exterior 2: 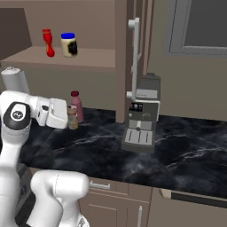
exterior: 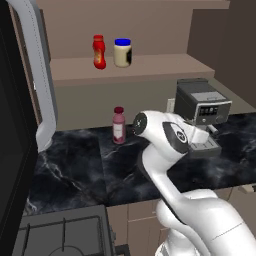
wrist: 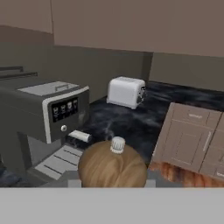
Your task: There are various items on the counter. Only move the condiments/shakers into the cabinet.
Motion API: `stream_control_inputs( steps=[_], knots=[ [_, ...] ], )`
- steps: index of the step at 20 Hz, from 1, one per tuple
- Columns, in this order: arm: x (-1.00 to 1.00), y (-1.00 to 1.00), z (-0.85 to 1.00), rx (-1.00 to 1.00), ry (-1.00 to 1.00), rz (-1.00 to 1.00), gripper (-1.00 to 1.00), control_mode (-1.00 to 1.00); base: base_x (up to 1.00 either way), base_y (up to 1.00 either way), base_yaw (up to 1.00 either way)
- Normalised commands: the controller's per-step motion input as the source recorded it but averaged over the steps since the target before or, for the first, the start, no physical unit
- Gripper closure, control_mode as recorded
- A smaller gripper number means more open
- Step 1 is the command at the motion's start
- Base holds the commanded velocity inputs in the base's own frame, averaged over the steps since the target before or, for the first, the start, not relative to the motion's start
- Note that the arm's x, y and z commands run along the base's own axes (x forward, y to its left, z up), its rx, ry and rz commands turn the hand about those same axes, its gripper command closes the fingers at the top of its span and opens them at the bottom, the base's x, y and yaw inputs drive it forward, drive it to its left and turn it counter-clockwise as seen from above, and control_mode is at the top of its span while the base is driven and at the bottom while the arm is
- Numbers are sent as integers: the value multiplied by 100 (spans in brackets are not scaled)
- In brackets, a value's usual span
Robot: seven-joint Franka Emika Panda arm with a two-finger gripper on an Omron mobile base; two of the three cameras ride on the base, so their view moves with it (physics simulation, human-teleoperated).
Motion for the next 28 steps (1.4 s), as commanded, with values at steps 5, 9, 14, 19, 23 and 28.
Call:
stream_control_inputs(
  steps=[5,9,14,19,23,28],
  knots=[
    [0,0,100,0,5,15,100,-100,0,0,0],
    [0,1,97,0,12,12,100,-100,0,0,0],
    [0,8,90,-1,13,8,100,-100,0,0,0],
    [23,30,61,-3,4,17,100,-100,0,0,0],
    [45,27,40,-3,0,23,100,-100,0,0,0],
    [51,12,5,0,-4,21,100,-100,0,0,0]
  ],
)
